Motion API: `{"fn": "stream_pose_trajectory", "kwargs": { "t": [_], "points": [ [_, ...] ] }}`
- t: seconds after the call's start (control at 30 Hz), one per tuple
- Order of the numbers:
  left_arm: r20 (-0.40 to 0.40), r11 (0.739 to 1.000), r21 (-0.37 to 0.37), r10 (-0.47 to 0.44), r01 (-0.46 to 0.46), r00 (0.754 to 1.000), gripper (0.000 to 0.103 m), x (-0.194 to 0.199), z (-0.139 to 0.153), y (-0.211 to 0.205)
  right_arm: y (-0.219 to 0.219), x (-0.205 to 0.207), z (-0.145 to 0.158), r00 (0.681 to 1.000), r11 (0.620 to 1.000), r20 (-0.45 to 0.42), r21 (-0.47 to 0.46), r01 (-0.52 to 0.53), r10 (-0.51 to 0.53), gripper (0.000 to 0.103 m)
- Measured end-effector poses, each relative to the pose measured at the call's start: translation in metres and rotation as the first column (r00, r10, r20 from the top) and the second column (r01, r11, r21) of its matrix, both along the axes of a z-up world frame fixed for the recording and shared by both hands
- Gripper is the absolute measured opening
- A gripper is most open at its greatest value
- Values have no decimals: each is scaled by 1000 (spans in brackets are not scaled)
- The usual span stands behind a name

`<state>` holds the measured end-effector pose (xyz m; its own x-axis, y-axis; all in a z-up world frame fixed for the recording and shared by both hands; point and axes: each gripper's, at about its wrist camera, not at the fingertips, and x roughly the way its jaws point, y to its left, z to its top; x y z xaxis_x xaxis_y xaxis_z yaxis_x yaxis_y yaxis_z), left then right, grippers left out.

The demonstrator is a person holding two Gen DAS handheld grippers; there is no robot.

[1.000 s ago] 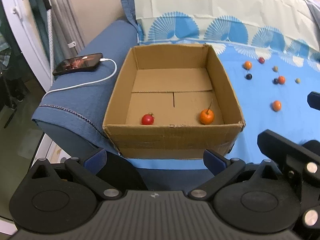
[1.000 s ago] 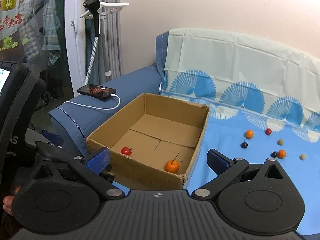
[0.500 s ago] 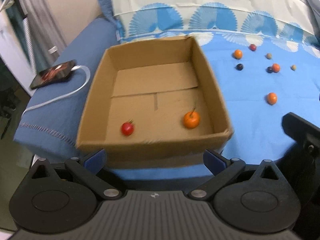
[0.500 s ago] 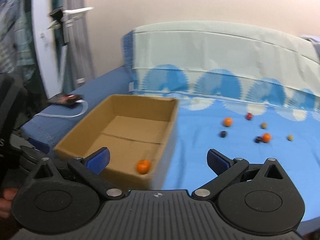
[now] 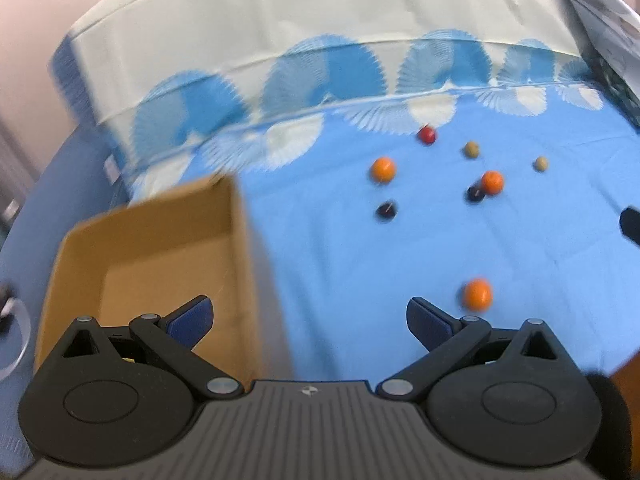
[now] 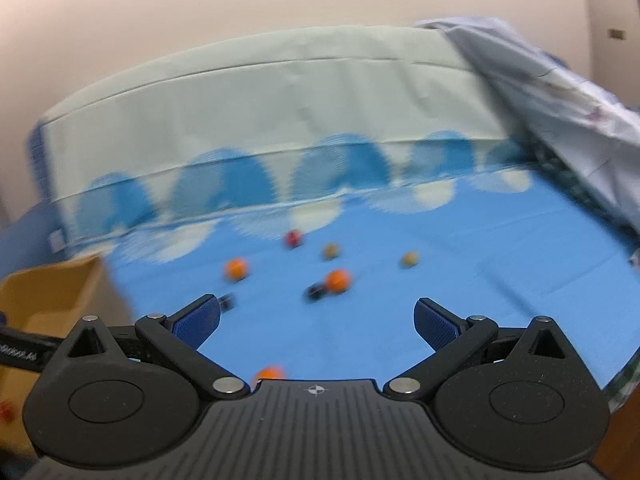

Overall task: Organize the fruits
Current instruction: 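Grasp the dark cherry with the left tool while the right tool grasps the yellow berry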

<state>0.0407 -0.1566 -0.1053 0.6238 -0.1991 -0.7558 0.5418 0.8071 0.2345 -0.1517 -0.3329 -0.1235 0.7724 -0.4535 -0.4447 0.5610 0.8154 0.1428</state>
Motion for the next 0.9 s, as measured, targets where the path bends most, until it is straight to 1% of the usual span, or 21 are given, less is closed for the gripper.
{"fn": "stream_pose_trajectory", "kwargs": {
  "t": [0.07,0.13,0.23,0.33,0.4,0.43,0.5,0.6,0.67,0.7,0.73,0.77,0.8,0.83,0.9],
  "points": [
    [-1,1000,13,-21,21,1000,103,17,-19,-32,-29,17,-14,999,1000,-22,13,28,-28,102],
    [-26,999,33,-19,20,999,103,37,-42,-61,-60,34,-33,996,996,-39,53,77,-75,102],
    [-28,998,65,-25,27,999,103,65,-72,-100,-107,60,-67,992,990,-76,96,106,-99,102],
    [-65,996,85,-22,27,998,103,99,-101,-131,-153,91,-100,984,983,-134,126,132,-115,102],
    [-107,995,96,-22,32,994,103,121,-121,-145,-176,112,-124,977,973,-161,159,166,-140,102],
    [-122,994,106,-17,30,992,103,129,-129,-151,-186,122,-135,973,971,-179,165,173,-143,102],
    [-136,994,108,-8,22,991,103,141,-142,-159,-192,144,-147,973,975,-187,148,165,-136,102],
    [-185,997,67,-12,24,983,103,156,-156,-162,-204,172,-157,976,985,-176,91,144,-126,102],
    [-223,999,51,14,-2,975,103,168,-166,-162,-214,191,-163,974,985,-188,96,144,-124,102],
    [-246,999,39,23,-14,969,103,173,-171,-161,-220,199,-166,973,983,-198,117,141,-116,102],
    [-269,1000,0,29,-30,963,103,177,-173,-157,-226,206,-171,971,981,-216,135,138,-107,103],
    [-290,998,-35,41,-54,956,103,180,-175,-153,-225,212,-174,969,987,-218,76,139,-119,102],
    [-292,997,-53,39,-57,956,103,180,-175,-151,-224,215,-175,969,992,-220,34,122,-112,102],
    [-285,997,-53,32,-49,958,103,179,-175,-150,-223,214,-176,973,993,-203,21,116,-110,102],
    [-276,998,-48,25,-40,961,103,177,-174,-151,-224,213,-178,977,993,-184,25,118,-111,102]
  ]
}}
